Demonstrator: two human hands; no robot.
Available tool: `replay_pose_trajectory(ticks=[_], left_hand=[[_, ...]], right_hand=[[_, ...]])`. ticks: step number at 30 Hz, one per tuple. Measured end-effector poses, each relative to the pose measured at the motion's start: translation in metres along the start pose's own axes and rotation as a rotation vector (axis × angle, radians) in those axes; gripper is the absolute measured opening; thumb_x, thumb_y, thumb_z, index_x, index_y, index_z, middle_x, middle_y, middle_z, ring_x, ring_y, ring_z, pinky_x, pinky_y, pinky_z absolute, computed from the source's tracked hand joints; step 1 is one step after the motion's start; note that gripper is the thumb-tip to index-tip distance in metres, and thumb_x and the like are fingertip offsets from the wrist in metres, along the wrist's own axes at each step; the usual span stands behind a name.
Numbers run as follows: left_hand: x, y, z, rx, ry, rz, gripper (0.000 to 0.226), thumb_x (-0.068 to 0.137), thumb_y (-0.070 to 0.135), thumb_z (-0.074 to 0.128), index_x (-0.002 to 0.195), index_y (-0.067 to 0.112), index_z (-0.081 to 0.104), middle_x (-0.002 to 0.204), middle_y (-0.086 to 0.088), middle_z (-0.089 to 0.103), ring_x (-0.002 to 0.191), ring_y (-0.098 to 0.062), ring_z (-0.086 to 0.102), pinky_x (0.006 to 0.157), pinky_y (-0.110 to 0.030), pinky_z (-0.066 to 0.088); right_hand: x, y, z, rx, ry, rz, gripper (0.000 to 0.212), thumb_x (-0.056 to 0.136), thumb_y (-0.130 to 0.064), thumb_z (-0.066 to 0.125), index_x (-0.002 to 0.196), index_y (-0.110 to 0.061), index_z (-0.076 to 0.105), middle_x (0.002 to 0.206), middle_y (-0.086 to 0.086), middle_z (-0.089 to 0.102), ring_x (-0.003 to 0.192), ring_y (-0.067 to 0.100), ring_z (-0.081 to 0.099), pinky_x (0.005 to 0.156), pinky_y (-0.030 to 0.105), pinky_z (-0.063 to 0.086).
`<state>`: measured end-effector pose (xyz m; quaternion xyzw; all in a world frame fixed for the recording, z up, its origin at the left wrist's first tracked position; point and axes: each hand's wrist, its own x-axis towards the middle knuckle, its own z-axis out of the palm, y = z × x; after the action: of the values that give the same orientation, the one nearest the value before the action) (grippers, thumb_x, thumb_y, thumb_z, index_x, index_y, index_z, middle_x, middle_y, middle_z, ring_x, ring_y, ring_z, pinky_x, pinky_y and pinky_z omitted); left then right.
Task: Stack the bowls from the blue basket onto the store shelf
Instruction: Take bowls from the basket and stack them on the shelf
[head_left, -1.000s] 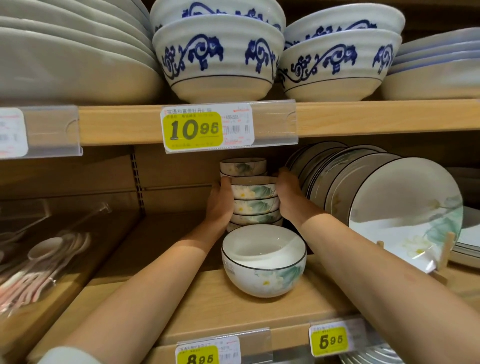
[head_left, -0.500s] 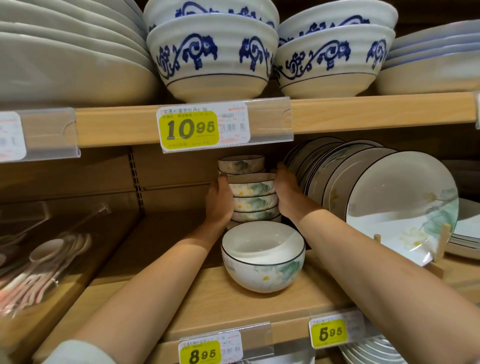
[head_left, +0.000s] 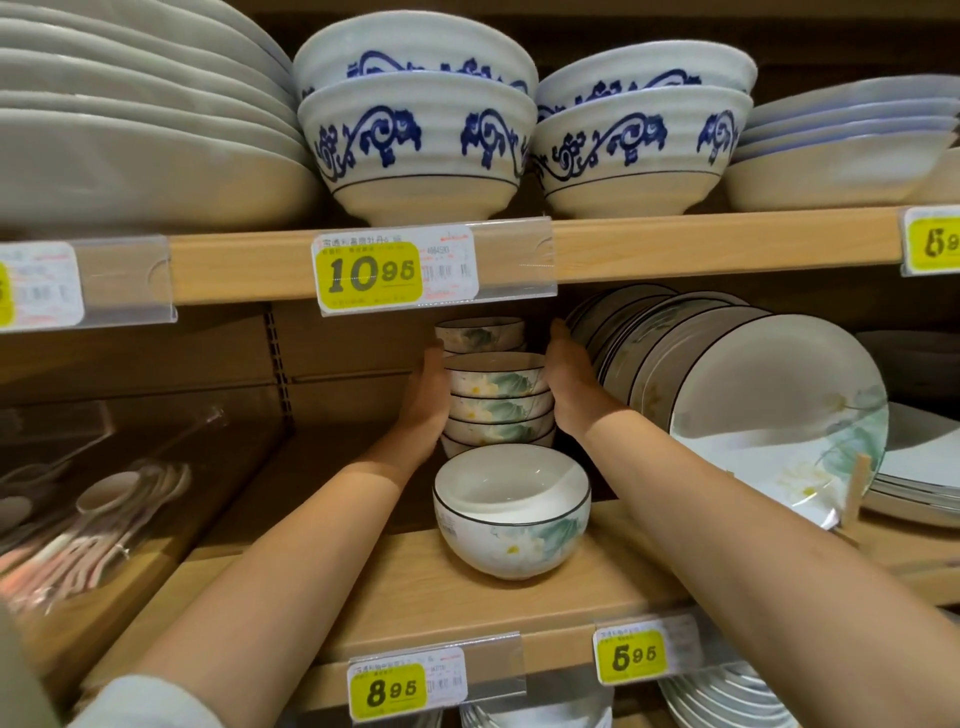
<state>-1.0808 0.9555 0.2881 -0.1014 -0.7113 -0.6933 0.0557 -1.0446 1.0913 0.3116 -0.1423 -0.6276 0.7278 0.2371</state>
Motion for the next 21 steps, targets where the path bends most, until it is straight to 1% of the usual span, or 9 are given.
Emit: replay_pose_trajectory(ticks=[3,5,7,8,10,12,14,18,21], left_hand=[[-0.009,0.015,-0.011,-0.098,0.060,0.002,0.041,0.099,0.041,0.031,0.079,0.024,0.062,0.087,0.003,0.069,0.079,-0.012,0.060,0.070,-0.030,0.044],[-0.021,0.024,-0.021,-0.068,0.048,0.030,0.034,0.102,0.041,0.028,0.098,0.028,0.059,0.111,0.006,0.063,0.094,-0.008,0.056,0.085,-0.030,0.039],[-0.036,0.031,-0.030,-0.039,0.036,0.023,0.042,0.104,0.039,0.023,0.131,0.023,0.050,0.139,0.000,0.051,0.124,-0.017,0.047,0.105,-0.038,0.032],[-0.048,0.038,-0.035,-0.045,0.053,-0.004,0.047,0.104,0.037,0.021,0.140,0.018,0.045,0.146,-0.004,0.046,0.133,-0.021,0.042,0.108,-0.039,0.028],[-0.077,0.049,-0.040,-0.070,0.088,-0.049,0.050,0.104,0.035,0.022,0.141,0.009,0.044,0.148,-0.010,0.046,0.137,-0.025,0.040,0.111,-0.040,0.028],[-0.112,0.054,-0.046,-0.082,0.112,-0.044,0.049,0.104,0.037,0.024,0.130,0.008,0.054,0.139,-0.012,0.054,0.132,-0.026,0.046,0.111,-0.042,0.032],[-0.149,0.053,-0.053,-0.075,0.161,-0.005,0.046,0.103,0.039,0.027,0.116,0.012,0.062,0.127,-0.008,0.064,0.122,-0.023,0.055,0.107,-0.043,0.040],[-0.220,0.042,-0.070,-0.111,0.303,0.026,0.043,0.103,0.034,0.031,0.102,0.014,0.069,0.108,-0.005,0.073,0.106,-0.018,0.067,0.095,-0.037,0.051],[-0.270,0.031,-0.082,-0.094,0.388,0.003,0.041,0.103,0.028,0.031,0.098,0.012,0.068,0.100,-0.006,0.075,0.097,-0.018,0.070,0.085,-0.032,0.054]], right_hand=[[-0.012,-0.010,-0.004,-0.058,-0.008,-0.121,0.046,0.099,-0.043,0.036,0.127,-0.011,0.056,0.119,0.008,0.060,0.103,0.026,0.056,0.096,0.035,0.041],[-0.026,-0.018,-0.008,-0.065,-0.035,-0.170,0.046,0.099,-0.040,0.037,0.130,-0.010,0.053,0.130,0.013,0.057,0.116,0.030,0.054,0.106,0.043,0.039],[-0.043,-0.026,-0.014,-0.099,-0.083,-0.179,0.043,0.101,-0.033,0.036,0.132,-0.008,0.051,0.134,0.014,0.054,0.120,0.031,0.052,0.105,0.042,0.040],[-0.050,-0.028,-0.018,-0.087,-0.124,-0.176,0.039,0.102,-0.030,0.034,0.129,-0.007,0.052,0.132,0.014,0.056,0.116,0.029,0.055,0.099,0.038,0.044],[-0.071,-0.030,-0.030,0.055,-0.185,-0.103,0.028,0.102,-0.028,0.035,0.114,-0.014,0.055,0.109,0.007,0.065,0.083,0.012,0.066,0.066,0.022,0.053],[-0.094,-0.030,-0.045,0.157,-0.216,-0.042,0.027,0.100,-0.025,0.038,0.114,-0.012,0.057,0.094,0.003,0.067,0.063,0.003,0.065,0.040,0.012,0.044],[-0.115,-0.029,-0.060,0.182,-0.276,-0.046,0.031,0.099,-0.020,0.037,0.119,-0.012,0.059,0.104,0.005,0.069,0.080,0.008,0.067,0.047,0.013,0.049],[-0.159,-0.023,-0.072,0.279,-0.424,-0.037,0.018,0.097,-0.018,0.049,0.104,-0.016,0.065,0.103,0.006,0.072,0.096,0.015,0.071,0.084,0.029,0.057],[-0.191,-0.008,-0.070,0.293,-0.544,0.019,0.018,0.095,-0.013,0.051,0.100,-0.011,0.068,0.099,0.010,0.074,0.094,0.019,0.072,0.083,0.030,0.058]])
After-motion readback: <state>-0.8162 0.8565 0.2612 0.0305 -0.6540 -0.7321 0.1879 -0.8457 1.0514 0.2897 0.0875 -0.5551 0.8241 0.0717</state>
